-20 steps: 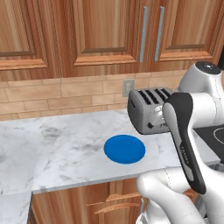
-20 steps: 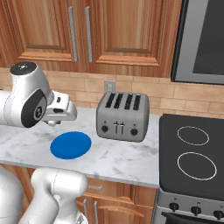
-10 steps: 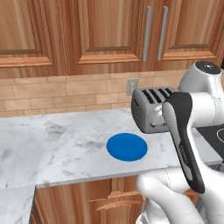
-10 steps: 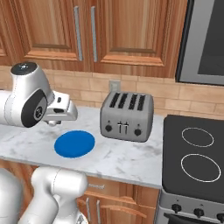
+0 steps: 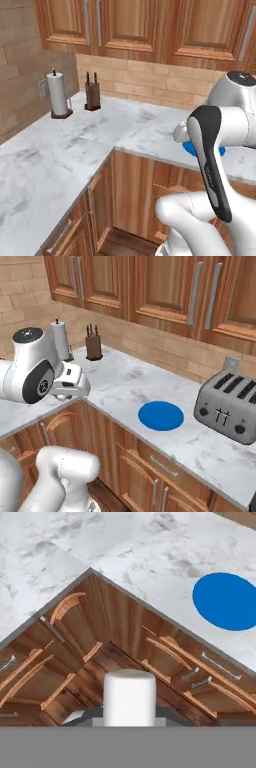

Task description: Pick up the marshmallow and place it in the cup of hot chocolate on the dining counter.

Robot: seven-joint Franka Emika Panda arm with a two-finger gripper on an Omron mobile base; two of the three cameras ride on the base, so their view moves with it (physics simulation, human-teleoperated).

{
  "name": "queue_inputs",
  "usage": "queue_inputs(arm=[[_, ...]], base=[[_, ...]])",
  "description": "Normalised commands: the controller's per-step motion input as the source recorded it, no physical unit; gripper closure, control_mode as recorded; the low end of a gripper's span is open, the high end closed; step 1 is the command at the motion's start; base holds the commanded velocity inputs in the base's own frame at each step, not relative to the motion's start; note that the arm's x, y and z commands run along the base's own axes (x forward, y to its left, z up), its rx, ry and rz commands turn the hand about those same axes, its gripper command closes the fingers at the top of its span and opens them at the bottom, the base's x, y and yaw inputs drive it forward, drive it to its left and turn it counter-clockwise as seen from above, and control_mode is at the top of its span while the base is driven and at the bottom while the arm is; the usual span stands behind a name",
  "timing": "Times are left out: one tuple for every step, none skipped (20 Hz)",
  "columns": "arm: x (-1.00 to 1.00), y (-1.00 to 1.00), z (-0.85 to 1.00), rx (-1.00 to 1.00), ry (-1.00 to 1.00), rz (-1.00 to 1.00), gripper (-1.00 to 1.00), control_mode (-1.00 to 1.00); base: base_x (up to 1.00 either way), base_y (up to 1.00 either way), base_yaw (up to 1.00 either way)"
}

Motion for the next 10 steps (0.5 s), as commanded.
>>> queue_inputs(arm=[[0.00,0.00,0.00,0.00,0.00,0.00,1.00,1.00],[0.00,0.00,0.00,0.00,0.00,0.00,1.00,1.00],[0.00,0.00,0.00,0.00,0.00,0.00,1.00,1.00],[0.00,0.00,0.00,0.00,0.00,0.00,1.00,1.00],[0.00,0.00,0.00,0.00,0.00,0.00,1.00,1.00],[0.00,0.00,0.00,0.00,0.00,0.00,1.00,1.00],[0.00,0.00,0.00,0.00,0.00,0.00,1.00,1.00],[0.00,0.00,0.00,0.00,0.00,0.00,1.00,1.00],[0.00,0.00,0.00,0.00,0.00,0.00,1.00,1.00],[0.00,0.00,0.00,0.00,0.00,0.00,1.00,1.00]], base=[[-0.18,0.00,1.00],[-0.06,0.00,1.00],[-0.05,0.00,1.00],[-0.04,0.00,1.00],[-0.04,0.00,1.00],[-0.05,0.00,1.00],[-0.05,0.00,1.00],[-0.06,0.00,1.00],[-0.07,0.00,1.00],[-0.08,0.00,1.00]])
